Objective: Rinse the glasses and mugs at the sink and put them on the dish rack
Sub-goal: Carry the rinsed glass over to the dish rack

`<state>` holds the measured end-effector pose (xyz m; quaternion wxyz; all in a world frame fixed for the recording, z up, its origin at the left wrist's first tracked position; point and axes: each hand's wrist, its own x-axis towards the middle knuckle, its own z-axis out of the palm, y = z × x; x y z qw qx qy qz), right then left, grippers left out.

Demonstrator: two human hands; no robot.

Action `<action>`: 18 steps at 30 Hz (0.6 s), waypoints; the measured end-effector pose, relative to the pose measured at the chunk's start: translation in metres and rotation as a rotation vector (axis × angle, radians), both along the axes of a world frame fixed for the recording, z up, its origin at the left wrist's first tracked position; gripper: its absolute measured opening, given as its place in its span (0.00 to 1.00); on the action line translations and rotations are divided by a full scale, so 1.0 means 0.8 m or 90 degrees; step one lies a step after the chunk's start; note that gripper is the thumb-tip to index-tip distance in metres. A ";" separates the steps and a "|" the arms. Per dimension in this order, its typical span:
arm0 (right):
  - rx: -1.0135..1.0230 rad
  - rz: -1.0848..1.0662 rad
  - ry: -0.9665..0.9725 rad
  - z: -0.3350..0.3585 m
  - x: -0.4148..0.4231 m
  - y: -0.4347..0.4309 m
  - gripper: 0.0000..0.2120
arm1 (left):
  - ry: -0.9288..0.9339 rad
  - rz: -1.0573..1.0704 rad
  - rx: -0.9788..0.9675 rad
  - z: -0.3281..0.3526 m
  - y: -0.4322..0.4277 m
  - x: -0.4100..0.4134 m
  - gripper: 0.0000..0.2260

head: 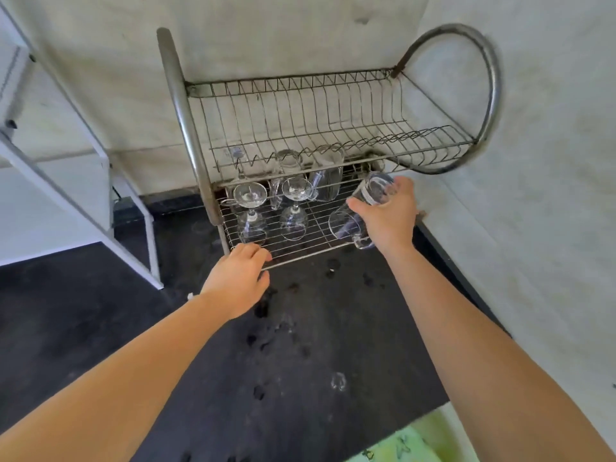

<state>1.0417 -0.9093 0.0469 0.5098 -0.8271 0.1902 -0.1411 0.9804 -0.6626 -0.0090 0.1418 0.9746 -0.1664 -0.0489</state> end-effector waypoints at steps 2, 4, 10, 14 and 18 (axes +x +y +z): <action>-0.039 -0.004 -0.013 -0.013 0.023 0.000 0.39 | 0.002 0.002 0.010 -0.004 0.000 0.009 0.15; -0.082 -0.007 -0.021 -0.022 0.044 0.000 0.38 | 0.016 0.010 0.016 -0.006 0.000 0.016 0.14; -0.172 0.000 0.006 -0.046 0.108 -0.009 0.42 | 0.018 0.020 0.009 -0.015 0.008 0.022 0.12; -0.252 -0.003 0.036 -0.054 0.130 -0.014 0.41 | -0.005 -0.015 0.026 -0.024 0.014 0.026 0.10; -0.233 -0.008 0.038 -0.056 0.141 -0.018 0.39 | -0.033 -0.038 0.035 -0.030 0.018 0.031 0.12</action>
